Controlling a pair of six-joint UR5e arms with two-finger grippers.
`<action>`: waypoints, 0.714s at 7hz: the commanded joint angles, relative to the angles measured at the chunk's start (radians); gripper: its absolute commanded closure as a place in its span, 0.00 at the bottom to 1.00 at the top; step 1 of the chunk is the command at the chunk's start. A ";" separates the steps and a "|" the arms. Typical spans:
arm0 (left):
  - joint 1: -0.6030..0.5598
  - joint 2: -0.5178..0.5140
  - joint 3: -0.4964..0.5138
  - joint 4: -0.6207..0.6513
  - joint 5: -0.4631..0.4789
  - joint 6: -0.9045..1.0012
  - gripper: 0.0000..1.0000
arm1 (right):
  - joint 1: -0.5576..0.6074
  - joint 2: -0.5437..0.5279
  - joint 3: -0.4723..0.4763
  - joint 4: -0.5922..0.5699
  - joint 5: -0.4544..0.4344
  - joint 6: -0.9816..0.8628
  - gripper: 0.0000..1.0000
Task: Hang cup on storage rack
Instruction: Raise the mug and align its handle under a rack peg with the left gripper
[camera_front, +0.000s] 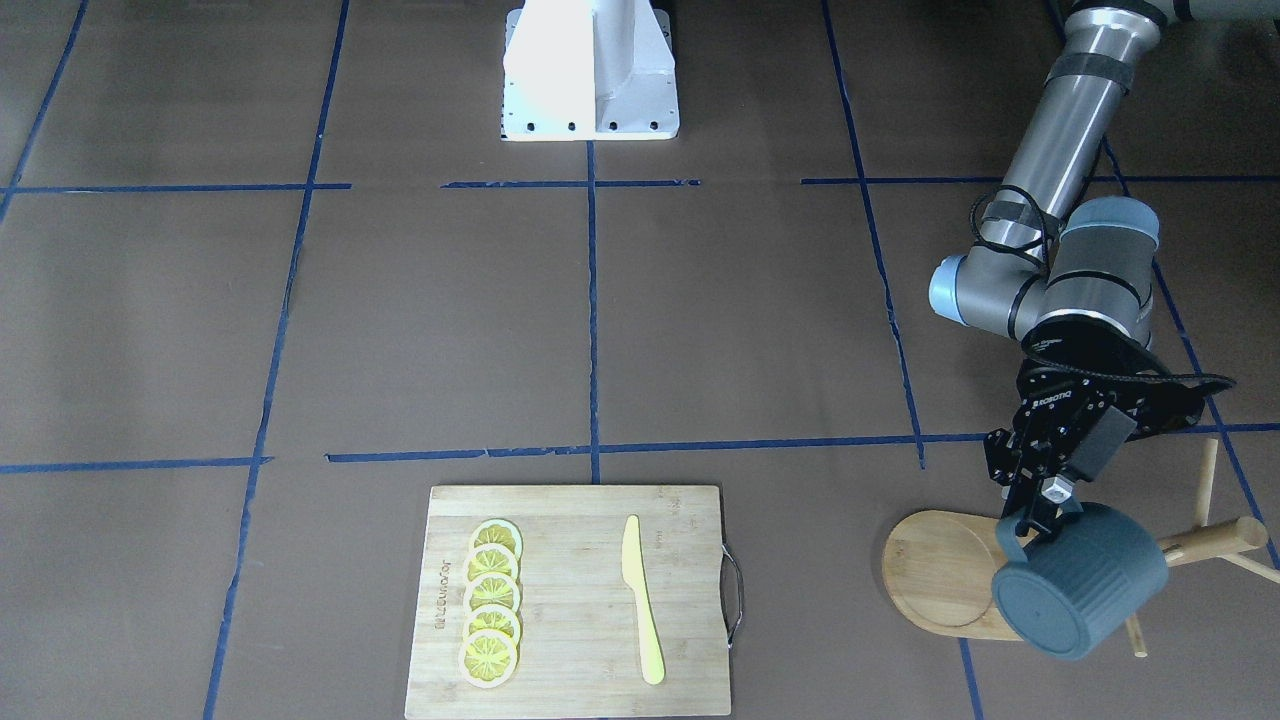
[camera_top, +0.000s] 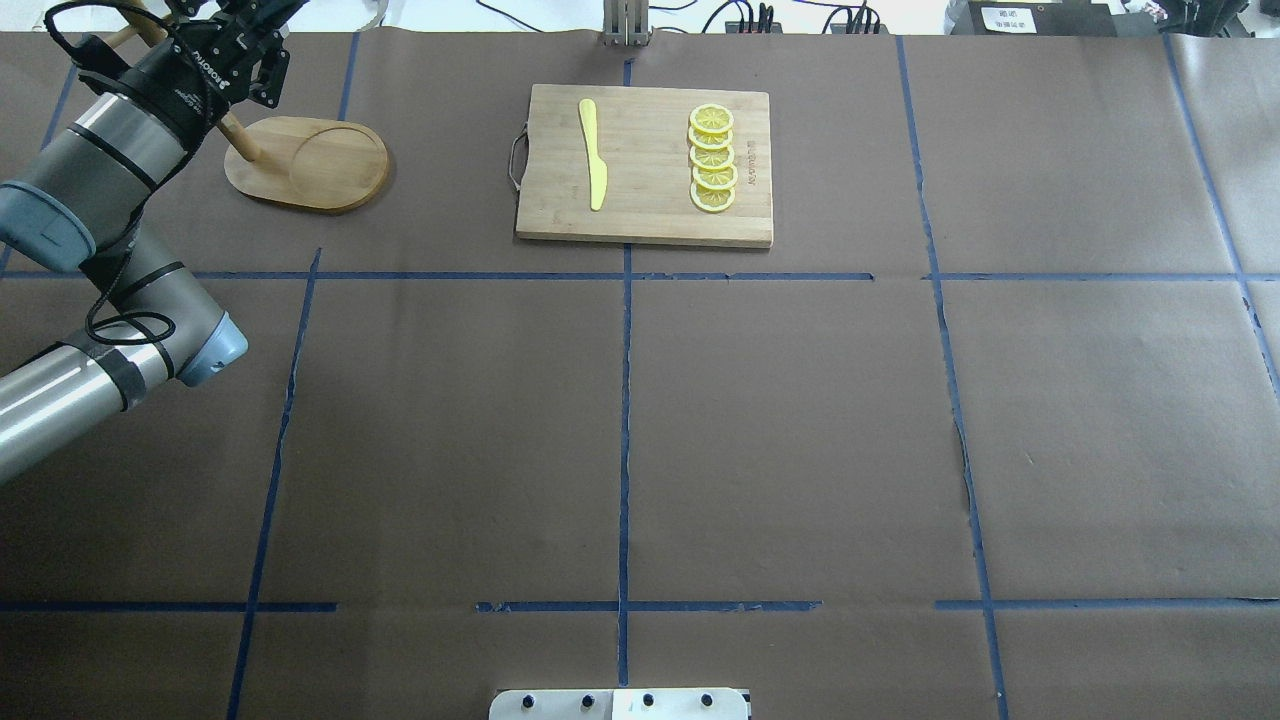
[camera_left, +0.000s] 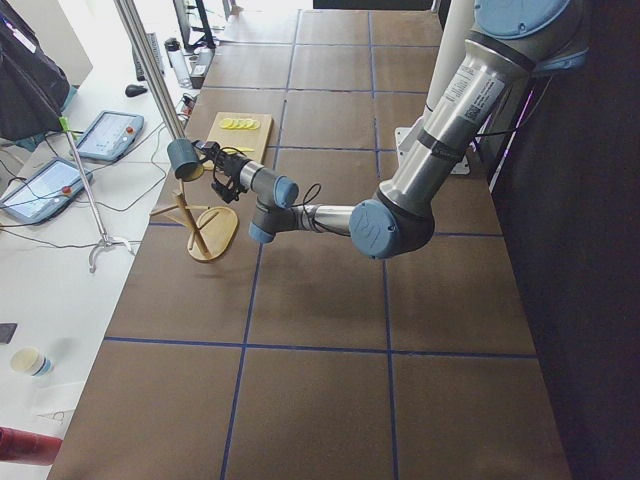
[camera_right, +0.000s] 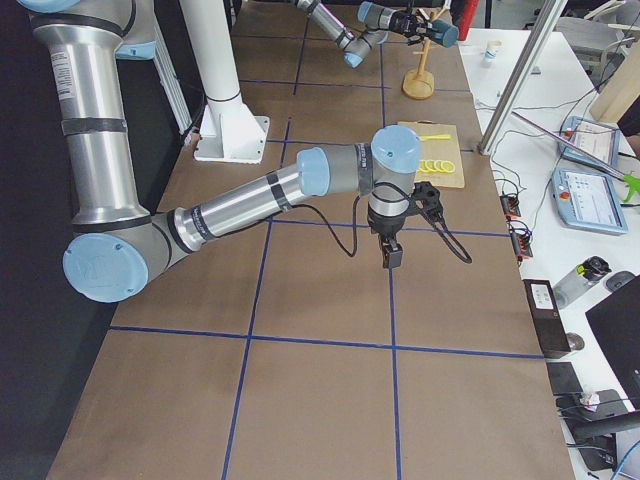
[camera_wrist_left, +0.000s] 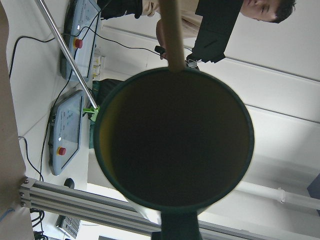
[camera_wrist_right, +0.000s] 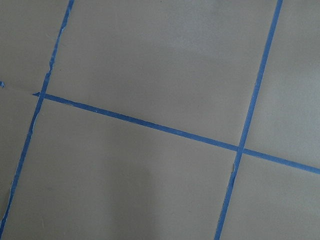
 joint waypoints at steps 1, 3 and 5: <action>-0.011 0.000 0.011 0.000 -0.001 0.000 1.00 | 0.000 0.000 0.000 -0.001 0.000 0.000 0.00; -0.016 0.005 0.013 0.000 -0.004 -0.005 1.00 | 0.000 0.000 0.000 -0.001 0.000 0.000 0.00; -0.019 0.011 0.013 -0.002 -0.004 -0.032 1.00 | 0.000 0.000 0.002 -0.001 0.000 0.000 0.00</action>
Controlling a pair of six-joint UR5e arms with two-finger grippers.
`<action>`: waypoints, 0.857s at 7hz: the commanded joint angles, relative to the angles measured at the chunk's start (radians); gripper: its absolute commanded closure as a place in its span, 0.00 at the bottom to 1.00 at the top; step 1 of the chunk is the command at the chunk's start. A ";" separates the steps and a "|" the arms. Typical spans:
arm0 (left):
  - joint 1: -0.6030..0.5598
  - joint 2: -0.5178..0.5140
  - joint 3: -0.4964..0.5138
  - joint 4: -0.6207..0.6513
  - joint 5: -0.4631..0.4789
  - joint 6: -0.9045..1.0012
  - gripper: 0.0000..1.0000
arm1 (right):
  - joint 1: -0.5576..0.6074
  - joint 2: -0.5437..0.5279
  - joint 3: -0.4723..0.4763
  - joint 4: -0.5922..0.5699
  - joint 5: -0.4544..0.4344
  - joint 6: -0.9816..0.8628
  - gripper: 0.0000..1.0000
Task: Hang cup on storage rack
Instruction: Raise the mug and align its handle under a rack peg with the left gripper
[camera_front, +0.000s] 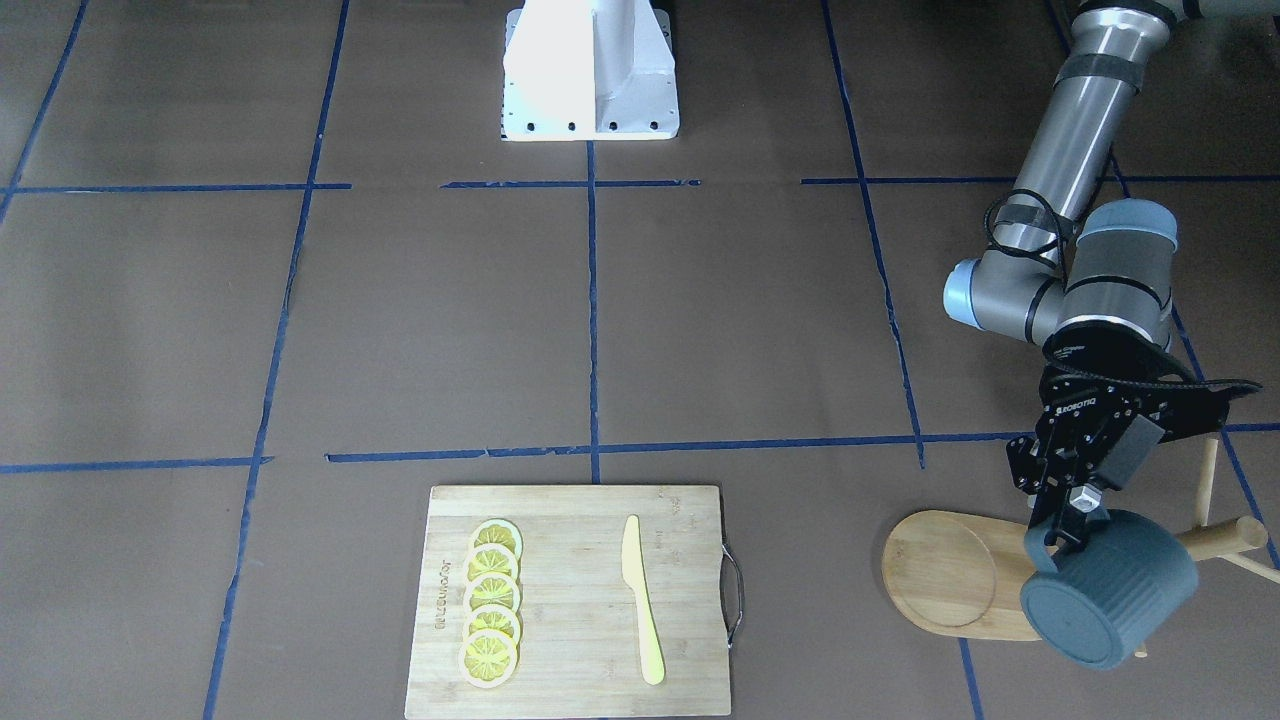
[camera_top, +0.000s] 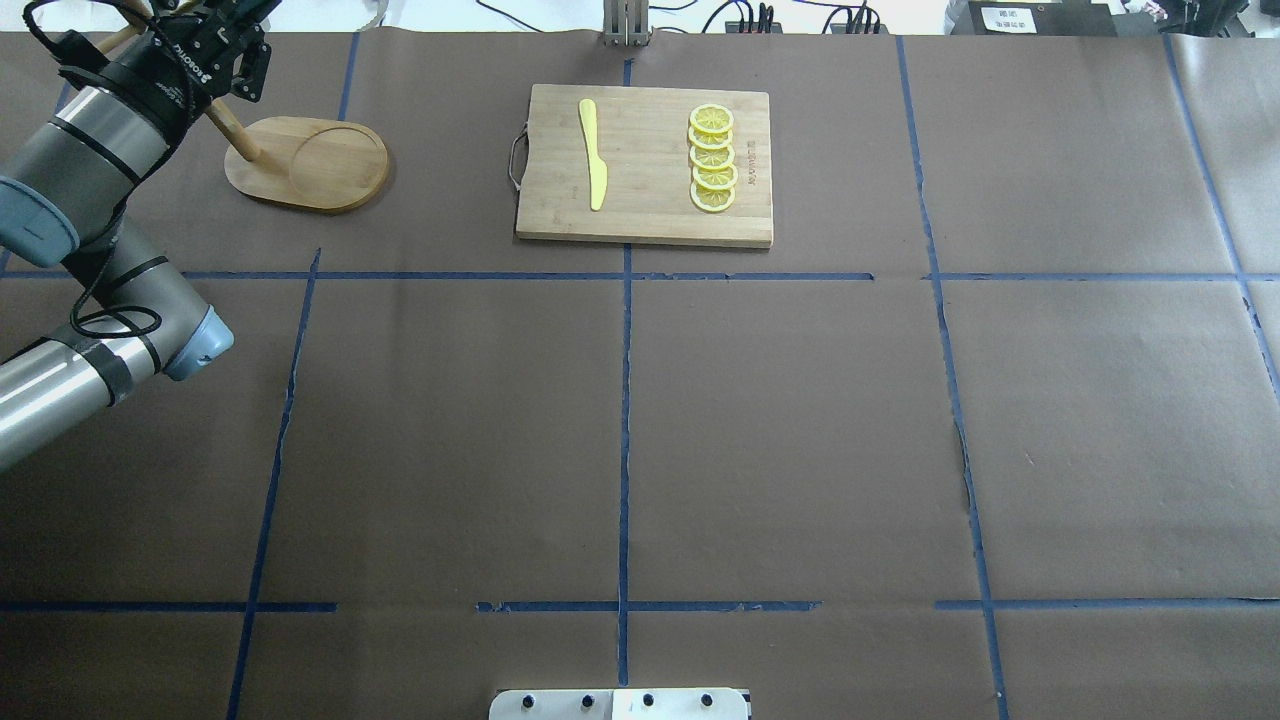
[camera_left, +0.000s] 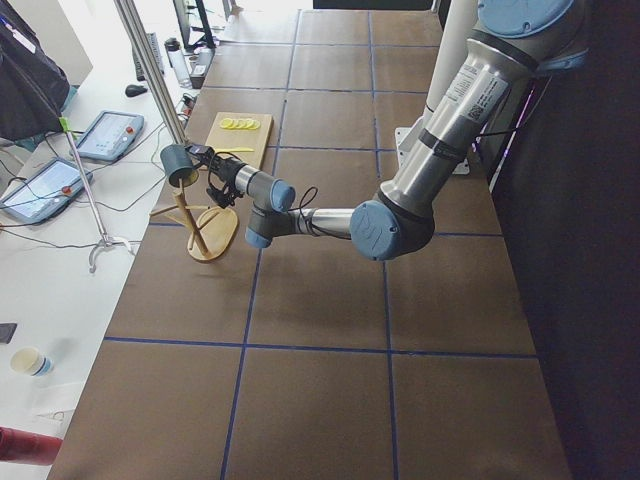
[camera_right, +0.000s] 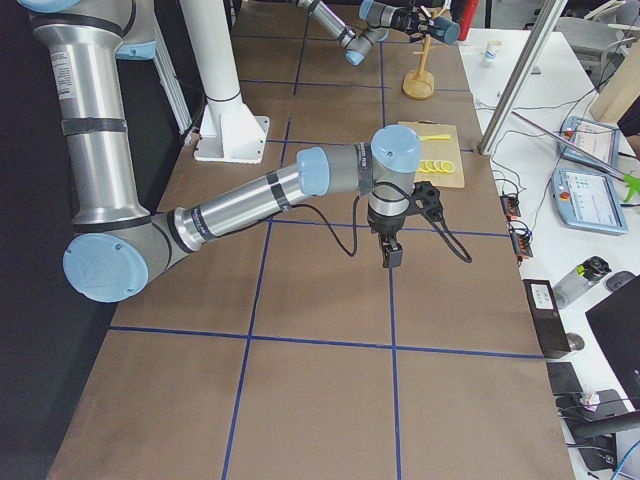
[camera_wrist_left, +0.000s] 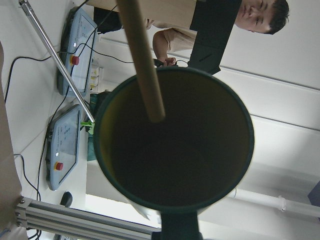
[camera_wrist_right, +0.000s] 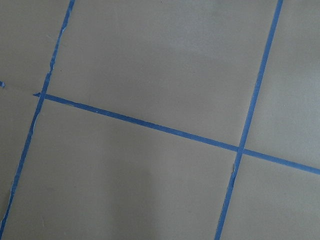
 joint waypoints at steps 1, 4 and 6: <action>-0.003 0.015 0.000 -0.002 0.000 -0.040 1.00 | 0.000 0.002 0.000 0.000 0.000 0.000 0.00; 0.000 0.044 -0.003 -0.017 0.001 -0.062 1.00 | 0.000 0.005 0.000 0.002 0.000 0.000 0.00; 0.003 0.046 -0.003 -0.022 0.004 -0.065 1.00 | 0.000 0.005 -0.001 0.002 -0.002 0.000 0.00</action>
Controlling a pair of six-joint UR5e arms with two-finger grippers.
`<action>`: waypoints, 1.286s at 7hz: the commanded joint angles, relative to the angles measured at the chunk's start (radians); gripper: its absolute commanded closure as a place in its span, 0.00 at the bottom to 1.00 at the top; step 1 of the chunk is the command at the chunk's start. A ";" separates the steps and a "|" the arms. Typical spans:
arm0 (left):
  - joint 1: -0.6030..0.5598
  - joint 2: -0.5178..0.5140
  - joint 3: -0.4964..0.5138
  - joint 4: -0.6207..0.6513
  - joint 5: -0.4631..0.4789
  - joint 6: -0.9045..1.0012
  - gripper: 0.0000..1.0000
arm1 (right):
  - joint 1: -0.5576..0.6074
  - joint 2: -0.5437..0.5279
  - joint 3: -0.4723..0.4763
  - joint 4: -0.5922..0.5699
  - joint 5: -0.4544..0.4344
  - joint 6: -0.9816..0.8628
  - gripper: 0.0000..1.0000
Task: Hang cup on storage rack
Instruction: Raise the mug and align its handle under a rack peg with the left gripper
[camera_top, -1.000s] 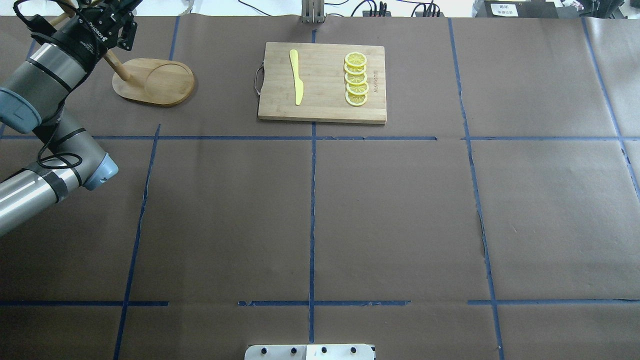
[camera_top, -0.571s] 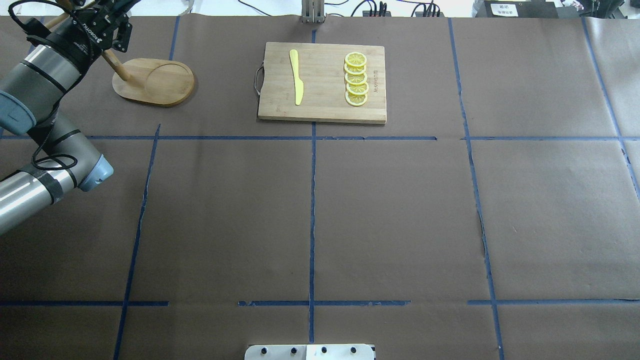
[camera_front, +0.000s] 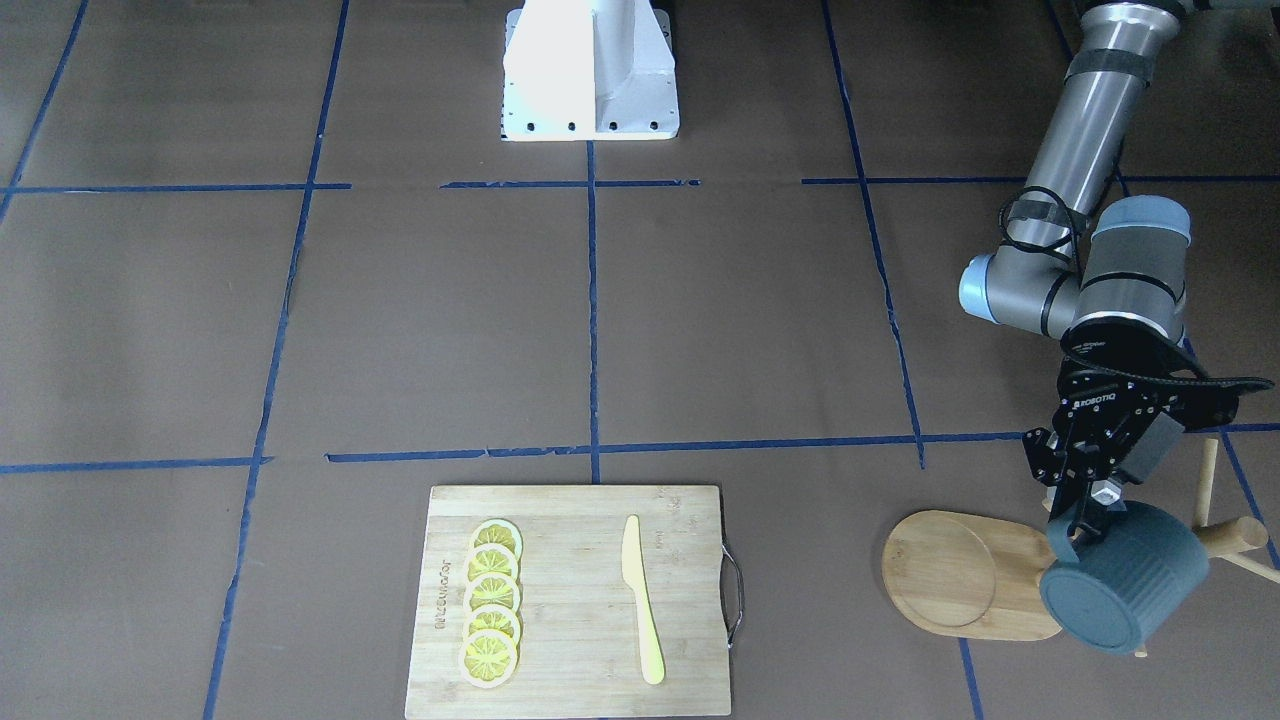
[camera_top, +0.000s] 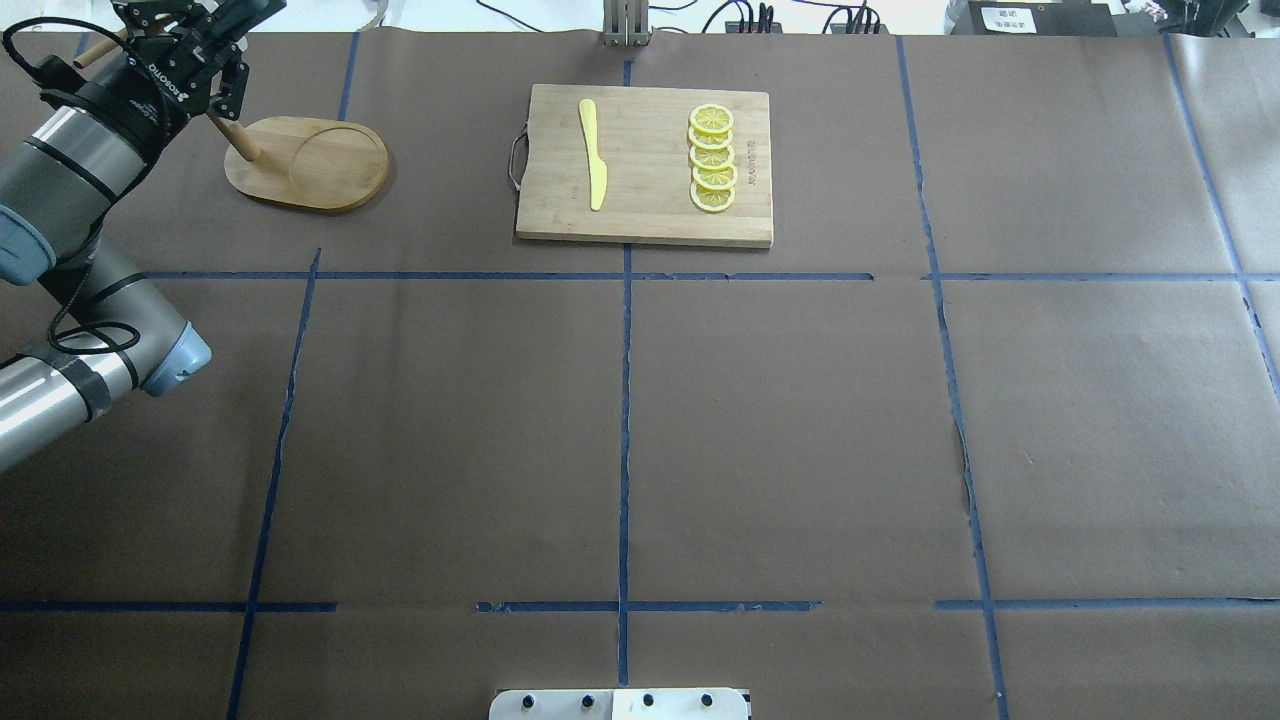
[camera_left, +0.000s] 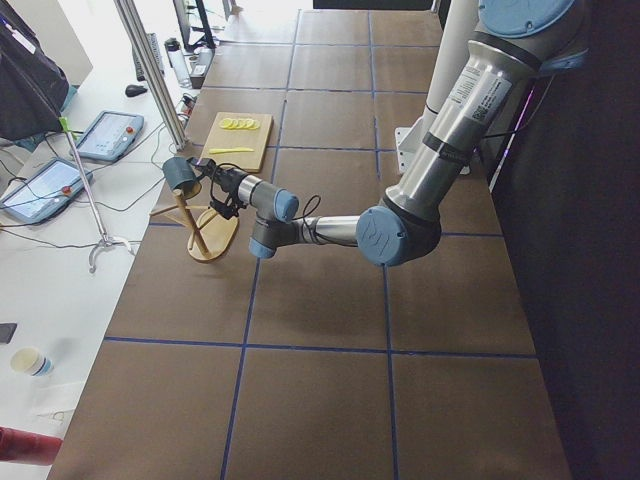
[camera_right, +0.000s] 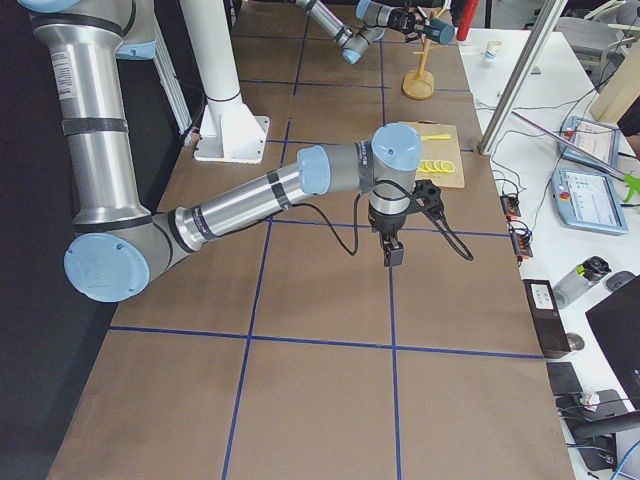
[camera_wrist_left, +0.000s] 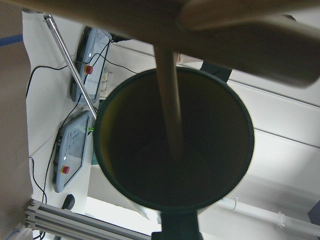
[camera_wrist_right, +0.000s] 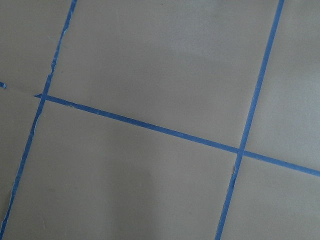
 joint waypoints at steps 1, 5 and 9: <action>0.002 0.002 0.000 -0.004 0.002 -0.034 1.00 | 0.000 0.000 -0.001 0.001 -0.001 0.000 0.00; 0.005 0.014 0.003 -0.027 0.002 -0.117 1.00 | 0.000 0.002 0.000 0.001 -0.003 -0.002 0.00; 0.006 0.028 0.003 -0.029 0.002 -0.122 0.98 | 0.000 0.002 0.000 0.001 -0.003 -0.002 0.00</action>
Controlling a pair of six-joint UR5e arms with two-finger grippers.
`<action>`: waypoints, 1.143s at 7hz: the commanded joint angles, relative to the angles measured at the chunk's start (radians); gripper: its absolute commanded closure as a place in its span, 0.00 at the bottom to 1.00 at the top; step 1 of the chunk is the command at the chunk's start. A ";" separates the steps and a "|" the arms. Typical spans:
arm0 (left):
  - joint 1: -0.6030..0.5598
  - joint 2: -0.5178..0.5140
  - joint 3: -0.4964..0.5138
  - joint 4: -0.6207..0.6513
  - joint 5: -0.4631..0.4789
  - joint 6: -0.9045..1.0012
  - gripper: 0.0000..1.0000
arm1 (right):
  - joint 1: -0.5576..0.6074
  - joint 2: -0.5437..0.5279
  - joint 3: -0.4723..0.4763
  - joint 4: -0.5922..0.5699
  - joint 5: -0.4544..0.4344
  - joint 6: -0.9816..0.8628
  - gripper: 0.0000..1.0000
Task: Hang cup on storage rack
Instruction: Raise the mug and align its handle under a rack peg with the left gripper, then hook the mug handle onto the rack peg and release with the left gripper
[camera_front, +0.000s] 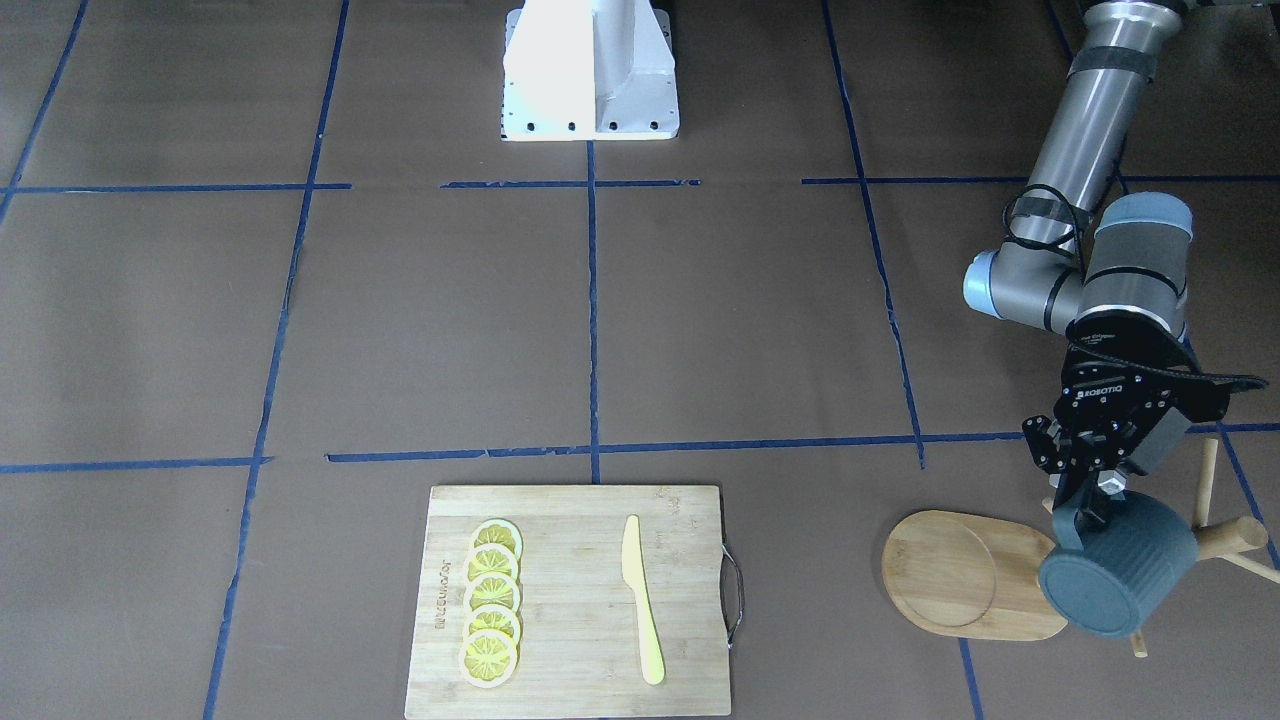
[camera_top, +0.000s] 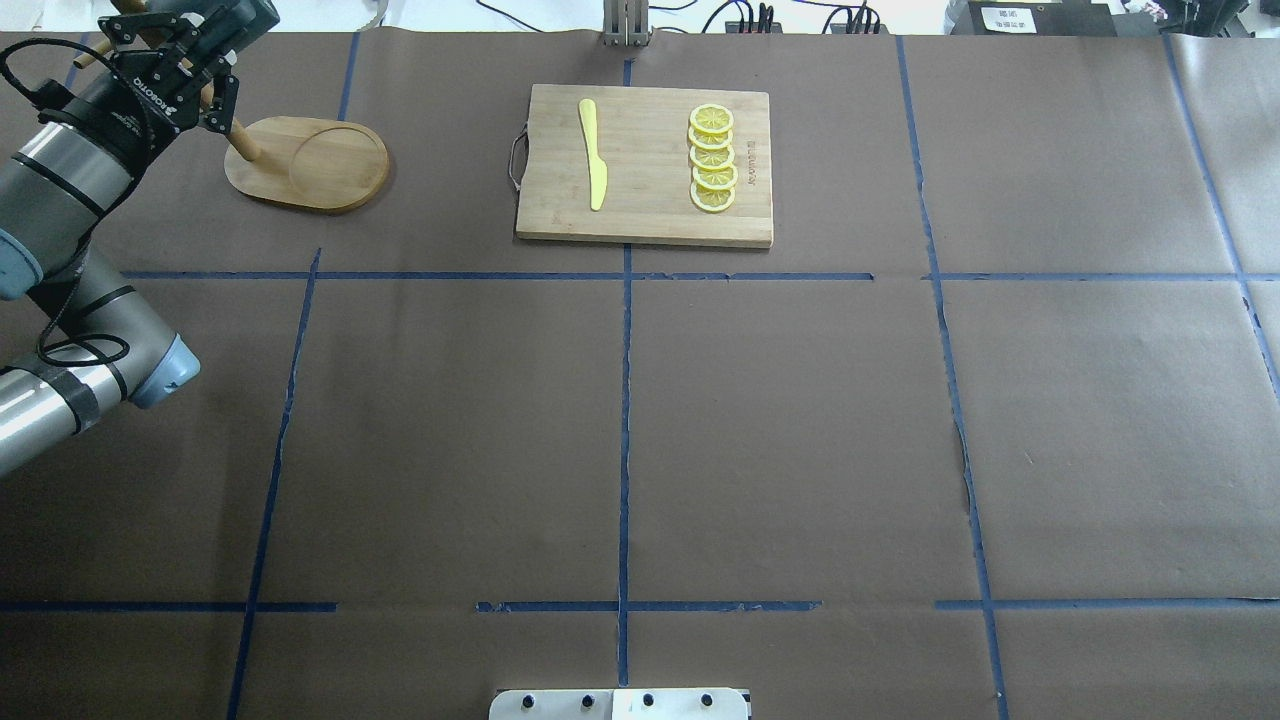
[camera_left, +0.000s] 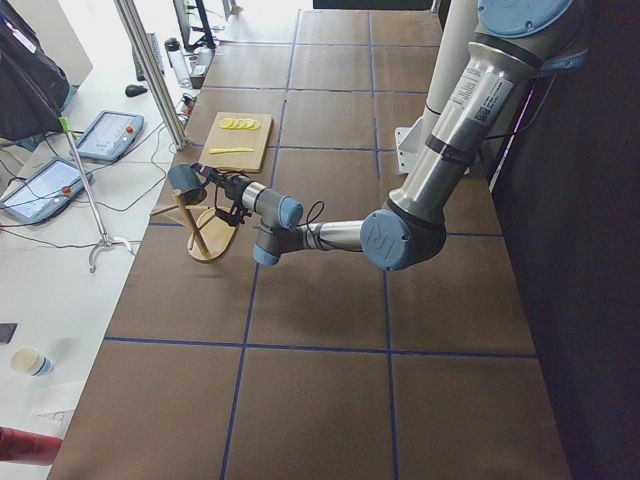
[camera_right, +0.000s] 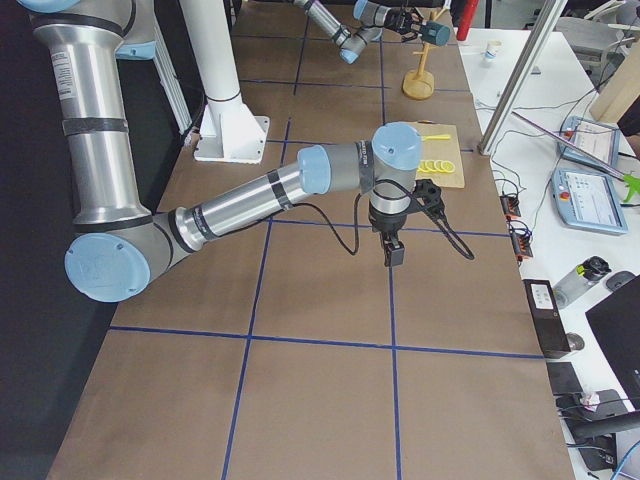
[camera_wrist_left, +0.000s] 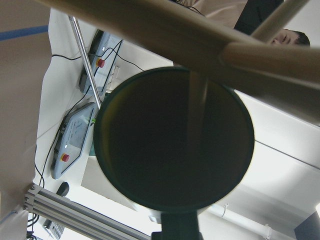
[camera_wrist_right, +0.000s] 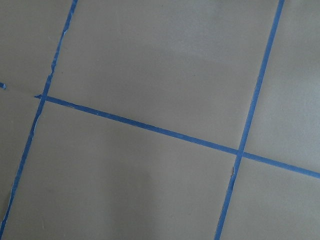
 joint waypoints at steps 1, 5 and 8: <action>0.001 0.001 0.001 0.000 0.000 -0.001 0.95 | 0.000 0.002 0.000 0.000 0.000 0.000 0.00; 0.001 0.020 0.000 0.000 -0.006 -0.037 0.46 | 0.000 0.002 0.000 0.000 0.000 0.000 0.00; 0.001 0.021 -0.003 0.000 -0.009 -0.038 0.42 | 0.000 0.003 0.000 0.000 0.000 0.000 0.00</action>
